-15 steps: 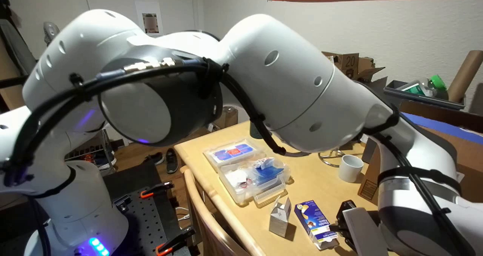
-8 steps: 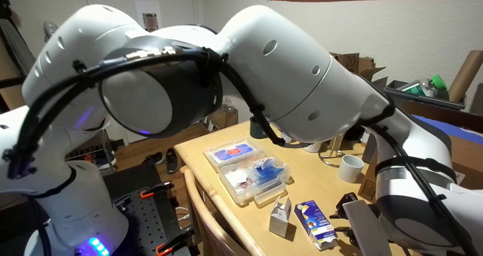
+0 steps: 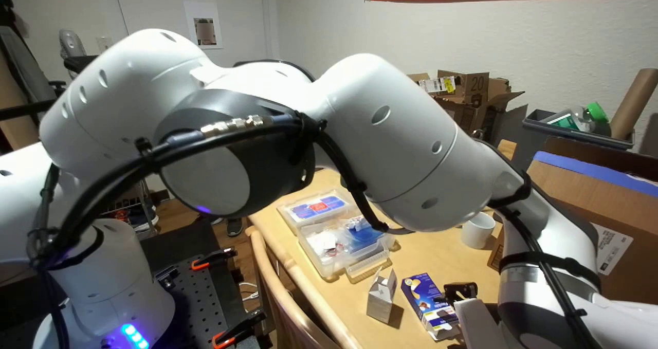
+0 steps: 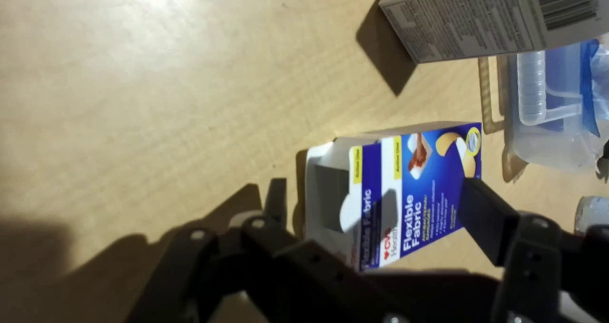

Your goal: Put the boxes inside the case

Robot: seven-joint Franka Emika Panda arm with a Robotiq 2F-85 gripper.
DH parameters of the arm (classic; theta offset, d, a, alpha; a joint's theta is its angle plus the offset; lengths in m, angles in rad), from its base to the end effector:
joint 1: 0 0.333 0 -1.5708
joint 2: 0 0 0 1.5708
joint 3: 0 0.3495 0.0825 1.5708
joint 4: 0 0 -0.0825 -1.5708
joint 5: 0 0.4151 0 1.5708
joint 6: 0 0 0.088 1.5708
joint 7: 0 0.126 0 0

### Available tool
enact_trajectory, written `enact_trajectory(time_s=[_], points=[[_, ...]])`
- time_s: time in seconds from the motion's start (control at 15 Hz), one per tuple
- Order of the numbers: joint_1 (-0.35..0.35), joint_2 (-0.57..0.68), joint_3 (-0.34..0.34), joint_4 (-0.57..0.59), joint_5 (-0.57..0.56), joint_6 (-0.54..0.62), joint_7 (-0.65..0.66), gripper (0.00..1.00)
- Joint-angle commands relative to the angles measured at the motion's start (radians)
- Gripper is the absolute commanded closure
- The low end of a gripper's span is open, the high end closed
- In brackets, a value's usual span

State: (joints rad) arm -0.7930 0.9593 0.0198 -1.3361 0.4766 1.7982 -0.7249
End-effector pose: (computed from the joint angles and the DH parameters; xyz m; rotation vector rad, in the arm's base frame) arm 0.5496 -0.4739 0.1095 -2.4588 0.3487 0.0690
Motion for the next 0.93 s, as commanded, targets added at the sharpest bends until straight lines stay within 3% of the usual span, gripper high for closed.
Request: enact_trajectory(time_s=[0.0,0.87], points=[[-0.012,0.046,0.006,0.054,0.002,-0.032,0.018,0.00],[-0.015,0.042,0.049,0.051,0.025,-0.031,0.003,0.00]])
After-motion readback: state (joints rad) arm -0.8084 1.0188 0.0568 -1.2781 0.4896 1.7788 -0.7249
